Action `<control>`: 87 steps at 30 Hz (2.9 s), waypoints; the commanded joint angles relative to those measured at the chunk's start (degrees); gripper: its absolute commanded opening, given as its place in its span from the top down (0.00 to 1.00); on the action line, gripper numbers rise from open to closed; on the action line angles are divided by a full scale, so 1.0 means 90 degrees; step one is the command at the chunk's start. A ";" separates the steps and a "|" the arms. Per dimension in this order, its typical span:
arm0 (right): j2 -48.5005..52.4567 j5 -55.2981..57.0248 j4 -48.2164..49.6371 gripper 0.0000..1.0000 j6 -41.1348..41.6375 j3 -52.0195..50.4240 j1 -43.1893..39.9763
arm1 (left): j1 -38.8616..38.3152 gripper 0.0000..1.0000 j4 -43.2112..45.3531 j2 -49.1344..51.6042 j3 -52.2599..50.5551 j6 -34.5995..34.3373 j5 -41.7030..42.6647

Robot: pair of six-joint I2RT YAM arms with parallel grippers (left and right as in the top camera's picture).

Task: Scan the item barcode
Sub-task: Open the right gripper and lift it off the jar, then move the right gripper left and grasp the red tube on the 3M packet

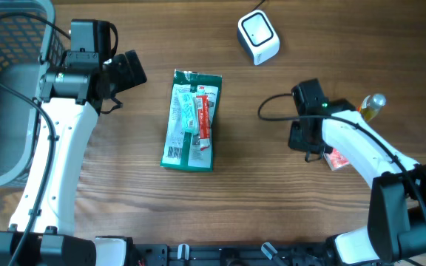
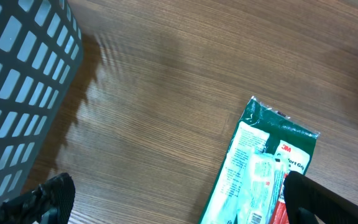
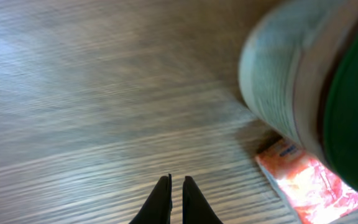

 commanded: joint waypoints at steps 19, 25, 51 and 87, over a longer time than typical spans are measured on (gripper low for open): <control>-0.0022 0.1158 0.1003 0.95 -0.1496 -0.0508 0.0022 | 0.0034 0.00 0.0012 0.0017 0.0053 0.0080 0.0051; -0.0022 0.1180 0.0996 0.95 -0.2535 -0.0515 0.0019 | 0.0034 0.00 0.0012 0.0017 0.0053 0.0080 0.0053; -0.0024 -0.0763 0.0444 0.93 -0.3626 -0.0121 0.0138 | 0.0034 0.00 0.0012 0.0017 0.0053 0.0080 0.0053; 0.1435 -0.2657 0.2895 0.57 0.0323 0.0969 0.2834 | 0.0034 0.00 0.0012 0.0017 0.0053 0.0080 0.0051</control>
